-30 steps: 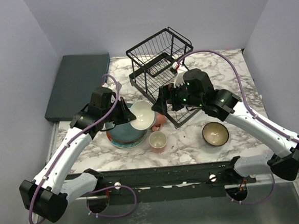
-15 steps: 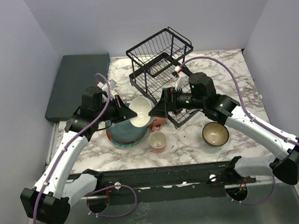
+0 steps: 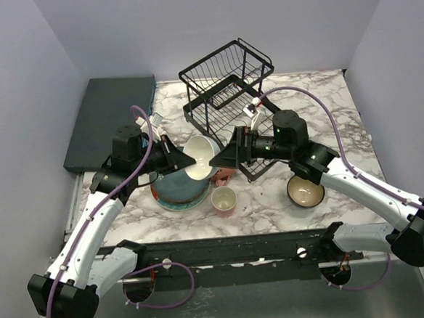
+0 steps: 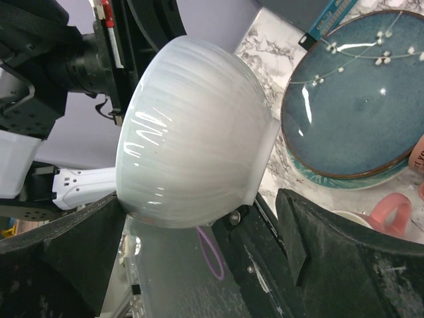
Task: Load the mixed dishes into the dish rack
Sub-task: Insert the bowl into the dish rack.
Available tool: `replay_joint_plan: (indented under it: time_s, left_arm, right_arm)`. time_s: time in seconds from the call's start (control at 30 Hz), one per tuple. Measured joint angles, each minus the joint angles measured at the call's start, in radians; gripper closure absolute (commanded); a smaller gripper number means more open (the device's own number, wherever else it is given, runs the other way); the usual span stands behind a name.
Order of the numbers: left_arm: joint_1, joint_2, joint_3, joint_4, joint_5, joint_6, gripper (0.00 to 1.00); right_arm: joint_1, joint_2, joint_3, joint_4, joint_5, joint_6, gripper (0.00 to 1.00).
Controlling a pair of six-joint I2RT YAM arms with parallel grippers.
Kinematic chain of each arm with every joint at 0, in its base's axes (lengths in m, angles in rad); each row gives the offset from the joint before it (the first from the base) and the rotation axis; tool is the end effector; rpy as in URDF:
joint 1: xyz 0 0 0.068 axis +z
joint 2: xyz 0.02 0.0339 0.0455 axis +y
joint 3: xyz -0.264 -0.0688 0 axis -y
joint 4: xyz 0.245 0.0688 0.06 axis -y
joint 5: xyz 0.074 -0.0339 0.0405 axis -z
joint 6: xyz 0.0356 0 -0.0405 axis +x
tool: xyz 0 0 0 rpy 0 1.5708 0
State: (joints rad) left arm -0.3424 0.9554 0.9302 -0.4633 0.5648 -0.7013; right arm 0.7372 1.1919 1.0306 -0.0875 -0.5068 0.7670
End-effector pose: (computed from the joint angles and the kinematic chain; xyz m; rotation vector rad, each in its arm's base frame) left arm 0.1876 -0.0871 0.3340 -0.0150 2.2072 -1.1984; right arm 0.1925 0.1981 0.3528 -0.3785 2.0356 1.4622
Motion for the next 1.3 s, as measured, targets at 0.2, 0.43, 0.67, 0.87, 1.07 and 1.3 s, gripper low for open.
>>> replay_joint_plan:
  time_s: [0.2,0.43,0.67,0.87,1.07,1.3]
  left_arm:
    - [0.000,-0.006,-0.018,0.027,0.016,-0.017,1.00]
    - [0.000,-0.006,-0.030,0.044,0.023,-0.025,1.00]
    - [0.001,-0.020,-0.031,0.058,0.023,-0.032,1.00]
    - [0.002,-0.026,-0.039,0.065,0.022,-0.034,1.00]
    - [0.002,-0.026,-0.045,0.066,0.021,-0.035,1.00]
    - [0.002,-0.037,-0.052,0.073,0.016,-0.035,1.00]
  right_arm:
    - [0.000,-0.001,-0.010,0.067,-0.005,0.030,0.04]
    - [-0.002,-0.001,-0.026,0.115,-0.016,0.056,0.11]
    - [-0.006,0.000,-0.035,0.155,-0.033,0.083,0.14]
    - [-0.006,0.012,-0.035,0.170,-0.042,0.101,0.11]
    - [-0.006,0.021,-0.035,0.175,-0.044,0.115,0.11]
    - [-0.006,0.024,-0.040,0.188,-0.043,0.133,0.25]
